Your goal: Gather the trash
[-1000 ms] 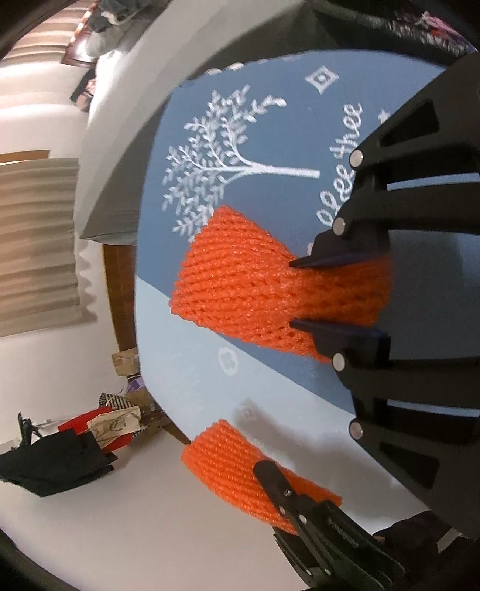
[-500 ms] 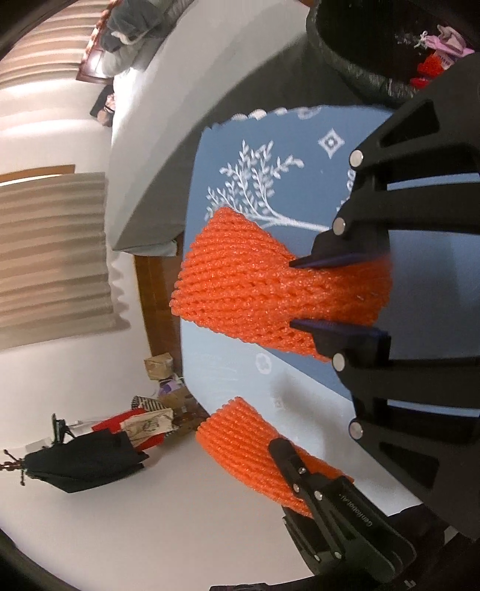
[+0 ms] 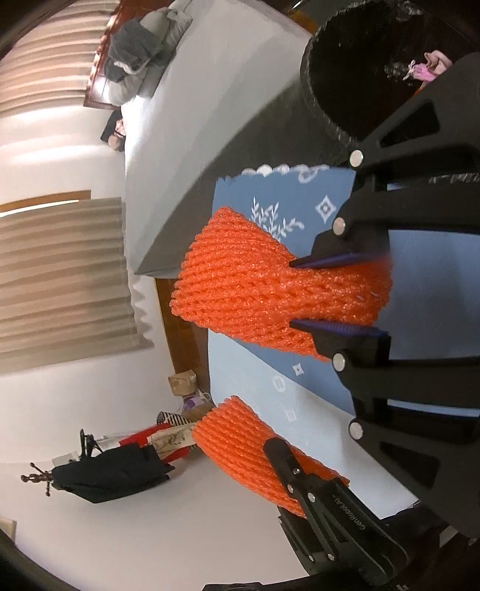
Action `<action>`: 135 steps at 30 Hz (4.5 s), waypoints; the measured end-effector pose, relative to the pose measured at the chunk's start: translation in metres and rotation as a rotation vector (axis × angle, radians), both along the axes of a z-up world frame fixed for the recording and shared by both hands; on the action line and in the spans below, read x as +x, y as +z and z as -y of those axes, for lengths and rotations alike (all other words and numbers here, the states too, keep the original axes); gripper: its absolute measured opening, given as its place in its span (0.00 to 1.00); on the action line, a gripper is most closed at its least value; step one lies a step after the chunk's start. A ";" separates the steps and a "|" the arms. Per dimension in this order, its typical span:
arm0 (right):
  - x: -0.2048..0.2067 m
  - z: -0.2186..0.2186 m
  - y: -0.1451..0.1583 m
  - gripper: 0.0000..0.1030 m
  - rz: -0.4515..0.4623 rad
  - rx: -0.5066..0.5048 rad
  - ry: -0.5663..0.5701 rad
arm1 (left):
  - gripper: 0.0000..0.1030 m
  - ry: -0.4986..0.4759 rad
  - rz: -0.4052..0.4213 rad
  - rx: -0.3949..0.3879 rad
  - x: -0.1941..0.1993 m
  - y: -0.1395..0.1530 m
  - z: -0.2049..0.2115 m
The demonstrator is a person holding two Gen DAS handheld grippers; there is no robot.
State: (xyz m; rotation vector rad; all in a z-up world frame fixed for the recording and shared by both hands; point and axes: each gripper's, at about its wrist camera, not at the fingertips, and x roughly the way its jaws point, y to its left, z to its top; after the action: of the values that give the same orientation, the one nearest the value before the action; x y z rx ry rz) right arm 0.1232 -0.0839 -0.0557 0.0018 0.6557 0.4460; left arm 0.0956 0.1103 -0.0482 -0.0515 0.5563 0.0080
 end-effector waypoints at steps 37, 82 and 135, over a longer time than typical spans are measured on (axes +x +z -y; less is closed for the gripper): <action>-0.069 0.191 -0.001 0.24 0.035 -0.021 -0.364 | 0.20 -0.411 0.049 0.022 -0.008 0.017 0.196; -0.041 0.273 -0.088 0.80 -0.111 -0.106 -0.524 | 0.67 -0.546 -0.093 0.027 0.058 -0.054 0.290; -0.139 0.167 0.058 0.95 0.106 -0.028 -0.333 | 0.94 -0.287 0.114 0.059 -0.078 0.061 0.156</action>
State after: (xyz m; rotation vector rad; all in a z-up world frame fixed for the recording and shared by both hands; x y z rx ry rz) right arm -0.0159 -0.2505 0.0028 0.0600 0.5444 0.1148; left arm 0.0174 -0.0462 0.0131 0.0850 0.4451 -0.2561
